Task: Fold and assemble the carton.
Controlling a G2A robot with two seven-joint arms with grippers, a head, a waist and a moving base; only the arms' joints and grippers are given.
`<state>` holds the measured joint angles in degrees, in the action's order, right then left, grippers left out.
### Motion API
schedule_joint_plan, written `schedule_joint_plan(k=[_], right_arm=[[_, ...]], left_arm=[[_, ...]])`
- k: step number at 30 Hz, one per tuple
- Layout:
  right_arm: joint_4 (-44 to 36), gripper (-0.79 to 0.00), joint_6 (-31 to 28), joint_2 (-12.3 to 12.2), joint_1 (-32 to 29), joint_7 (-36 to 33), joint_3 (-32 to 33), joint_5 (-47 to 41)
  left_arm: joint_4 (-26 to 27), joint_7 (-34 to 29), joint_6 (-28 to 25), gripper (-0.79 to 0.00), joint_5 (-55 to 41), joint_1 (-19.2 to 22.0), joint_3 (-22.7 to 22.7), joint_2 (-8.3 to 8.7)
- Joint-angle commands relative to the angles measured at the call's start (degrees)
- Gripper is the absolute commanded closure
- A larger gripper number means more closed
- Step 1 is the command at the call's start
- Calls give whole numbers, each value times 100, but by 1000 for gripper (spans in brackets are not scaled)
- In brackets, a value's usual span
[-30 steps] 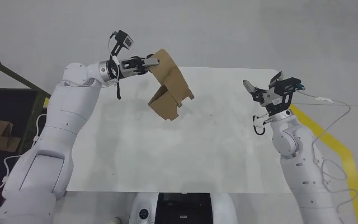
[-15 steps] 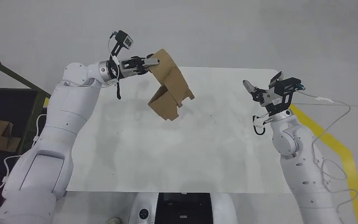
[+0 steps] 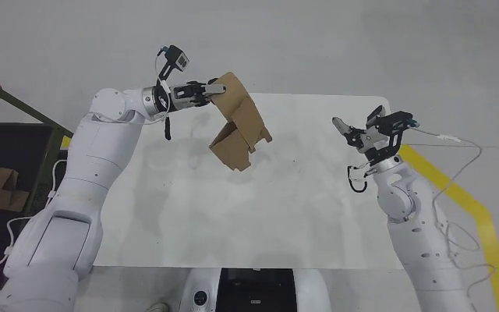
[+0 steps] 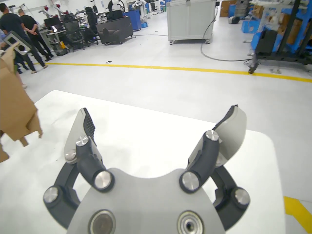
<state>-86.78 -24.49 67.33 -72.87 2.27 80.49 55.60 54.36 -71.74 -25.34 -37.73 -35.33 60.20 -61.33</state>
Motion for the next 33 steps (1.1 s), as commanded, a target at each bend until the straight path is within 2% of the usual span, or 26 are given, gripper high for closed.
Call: schedule_joint_plan(k=[1, 5, 9, 15, 18, 22, 30, 33], right_arm=[[110, -785, -493, -14, 74, -278, -58, -150], [322, -785, -1454, -21, 215, -872, -285, -780], [519, -785, -2000, -10, 371, -1680, -602, -1715], [779, -785, -2049, 21, 701, -3089, -1128, -3616], [840, -785, -2002, 31, 807, -3532, -1294, -4416], [856, -785, -1998, 30, 837, -3623, -1316, -4596], [843, -785, -1953, 32, 813, -3589, -1323, -4617], [849, -785, -1869, 52, 842, -3611, -1456, -4652]], left_arm=[[-44, -66, 75, 0, -62, 14, -21, -13], [-178, -457, 257, 0, -326, 103, -130, -83], [-337, -690, 61, 0, -261, 247, -269, -158], [-604, -924, 204, 0, -625, 360, -380, -276], [-723, -1036, 316, 0, -801, 407, -413, -328], [-1029, -913, 200, 0, -833, 532, -416, -387], [-1029, -913, 200, 0, -833, 532, -416, -387], [-775, -721, 364, 0, -737, 383, -381, -365]])
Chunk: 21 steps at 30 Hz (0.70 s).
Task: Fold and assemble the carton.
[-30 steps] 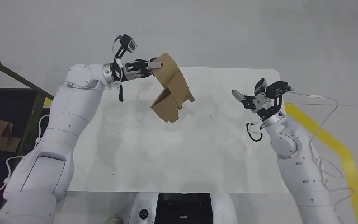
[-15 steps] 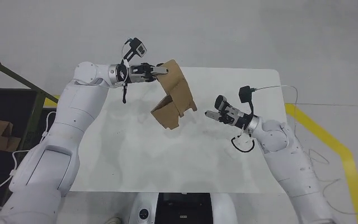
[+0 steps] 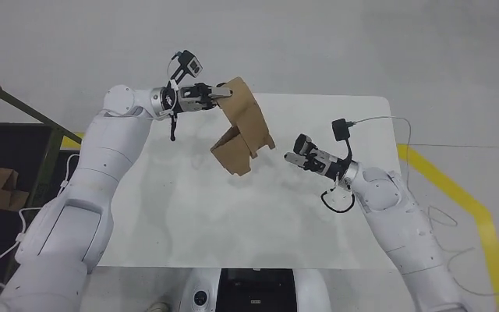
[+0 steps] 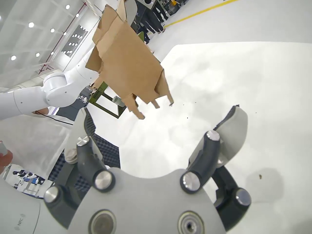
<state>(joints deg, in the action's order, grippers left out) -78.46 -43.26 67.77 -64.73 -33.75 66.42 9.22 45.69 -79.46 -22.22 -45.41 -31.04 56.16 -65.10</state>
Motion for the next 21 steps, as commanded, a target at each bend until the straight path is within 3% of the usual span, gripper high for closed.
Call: schedule_joint_plan(k=[1, 11, 18, 19, 20, 21], right_arm=[[74, -785, -4, 29, 61, 4, -135, -125], [748, -785, -535, 209, 637, -399, -852, -1185], [898, -785, -874, 255, 804, -761, -1092, -1848], [919, -459, -915, 256, 811, -786, -1101, -1946], [928, -302, -958, 256, 818, -830, -1114, -2032], [931, -212, -1002, 256, 822, -881, -1130, -2128]], left_arm=[[173, 36, 82, 0, 63, -86, 42, 23], [811, -45, 432, 0, 157, -301, 119, 47], [864, -157, 546, 0, 46, -349, 156, 24], [848, -179, 553, 0, 20, -352, 166, 20], [828, -200, 563, 0, -7, -352, 178, 17], [803, -221, 570, 0, -36, -354, 191, 14]])
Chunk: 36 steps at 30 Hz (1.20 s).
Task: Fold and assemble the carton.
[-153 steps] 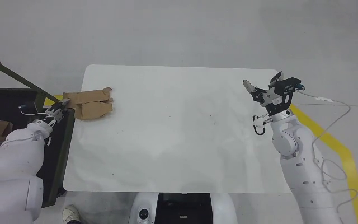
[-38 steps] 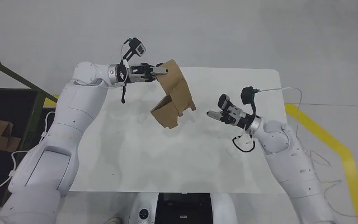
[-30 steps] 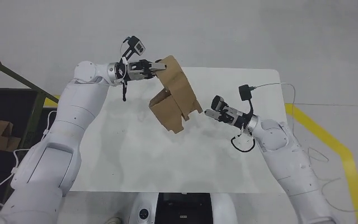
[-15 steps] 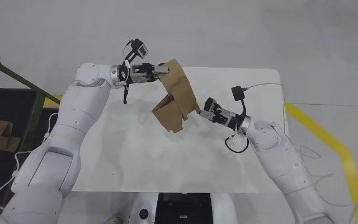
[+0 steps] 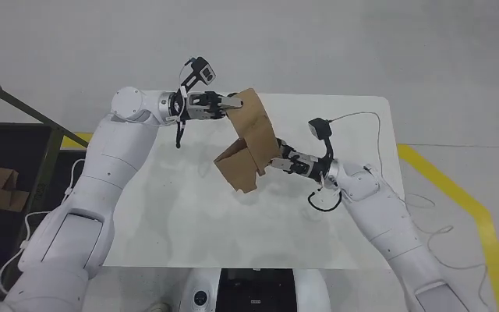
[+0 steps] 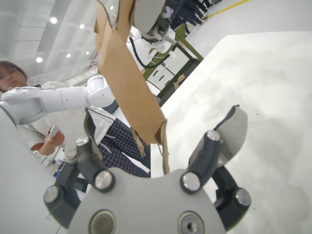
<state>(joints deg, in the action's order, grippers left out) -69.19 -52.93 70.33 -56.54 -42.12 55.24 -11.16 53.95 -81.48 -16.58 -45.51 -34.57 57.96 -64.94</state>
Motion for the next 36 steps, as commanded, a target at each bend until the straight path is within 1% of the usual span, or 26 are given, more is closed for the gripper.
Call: schedule_joint_plan(k=[1, 2, 8, 12, 13, 14, 15, 16, 18, 19, 24, 26, 29, 31, 34, 36], right_arm=[[21, -55, -49, -3, 13, -99, -23, -153], [7, 0, -63, -3, 10, -158, -48, -243], [-88, 0, -66, -47, -2, -637, -118, -581], [-88, 0, -50, -72, -29, -839, -137, -850], [-92, 0, -48, -75, -31, -875, -144, -931], [-96, 0, -25, -80, -29, -899, -153, -987], [-111, 0, -9, -86, -25, -914, -166, -1030], [-123, 0, 3, -90, -27, -926, -184, -1085], [-147, 0, 35, -103, -20, -959, -216, -1195], [-156, 0, 51, -110, -14, -974, -231, -1230], [-179, 0, 137, -153, -2, -1060, -260, -1560], [-87, 0, 244, -173, 4, -1136, -203, -1722], [-20, 0, 476, -203, 8, -1058, -68, -1755], [-25, 0, 657, -223, -23, -829, 52, -1662], [-218, 0, 1058, -243, -143, -209, 245, -1461], [-527, 0, 1186, -253, -276, 251, 375, -1261]], left_arm=[[-43, -45, 12, 0, -43, 2, 23, -5], [-65, -72, 24, 0, -70, 1, 34, -8], [-223, -226, 87, 0, -104, -5, 72, -20], [-311, -279, 85, 0, -126, -5, 103, -30], [-324, -299, 82, -102, -121, -2, 107, -33], [-338, -314, 59, -182, -90, 7, 110, -33], [-354, -321, 39, -299, -58, 13, 113, -34], [-364, -338, 33, -431, -29, 21, 111, -36], [-386, -358, -1, -751, 19, 39, 118, -38], [-395, -369, -15, -785, 36, 47, 122, -40], [-454, -344, -129, -785, 116, 112, 188, -39], [-448, -278, -217, -785, 86, 120, 278, -25], [-431, -142, -374, -785, 171, 95, 434, 20], [-410, 9, -488, -785, 297, 51, 536, 57], [-316, 306, -673, -785, 504, -77, 659, 104], [-195, 654, -906, -785, 992, -159, 672, 139]])
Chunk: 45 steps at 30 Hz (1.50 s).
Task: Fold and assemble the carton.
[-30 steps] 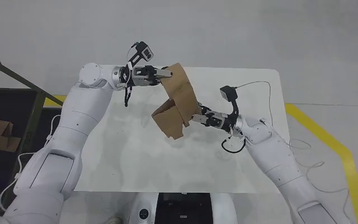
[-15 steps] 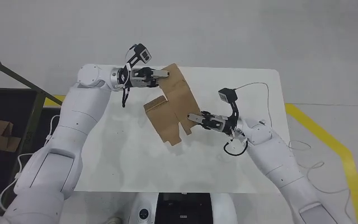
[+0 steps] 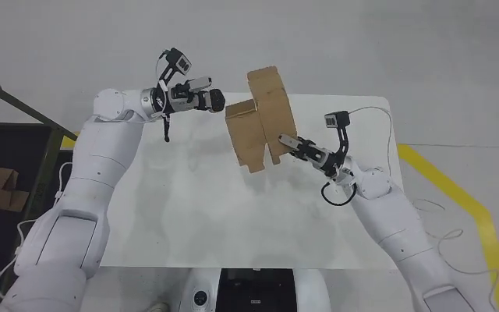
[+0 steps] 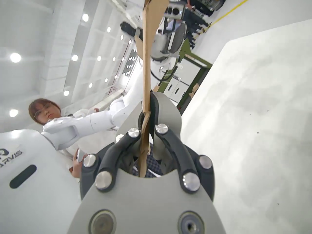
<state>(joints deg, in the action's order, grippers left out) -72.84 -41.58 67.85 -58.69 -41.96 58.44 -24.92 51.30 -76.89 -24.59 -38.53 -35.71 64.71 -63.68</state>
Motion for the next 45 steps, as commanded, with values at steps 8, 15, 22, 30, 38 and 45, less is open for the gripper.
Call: schedule_joint_plan(k=[8, 15, 22, 30, 38, 45], right_arm=[[-1275, 0, 930, 9, -591, 1687, 224, 1110], [-1506, 0, 1427, 106, -797, 2876, 167, 1618], [-1407, 0, 1613, 229, -719, 3420, -18, 1894], [-1436, 0, 1716, 345, -719, 3777, -166, 2076], [-1437, 0, 1708, 448, -692, 3805, -321, 2157], [-1433, 0, 1713, 492, -682, 3678, -290, 2220]], left_arm=[[853, 926, -363, -785, 578, -510, 39, 23], [1392, 1300, -383, -785, 797, -866, 110, 52], [1418, 1082, -142, -785, 593, -877, -102, -10], [1237, 996, -132, -785, 502, -726, -324, -104], [1009, 973, -142, -246, 476, -584, -464, -181], [906, 1039, -168, 0, 445, -552, -484, -222]])
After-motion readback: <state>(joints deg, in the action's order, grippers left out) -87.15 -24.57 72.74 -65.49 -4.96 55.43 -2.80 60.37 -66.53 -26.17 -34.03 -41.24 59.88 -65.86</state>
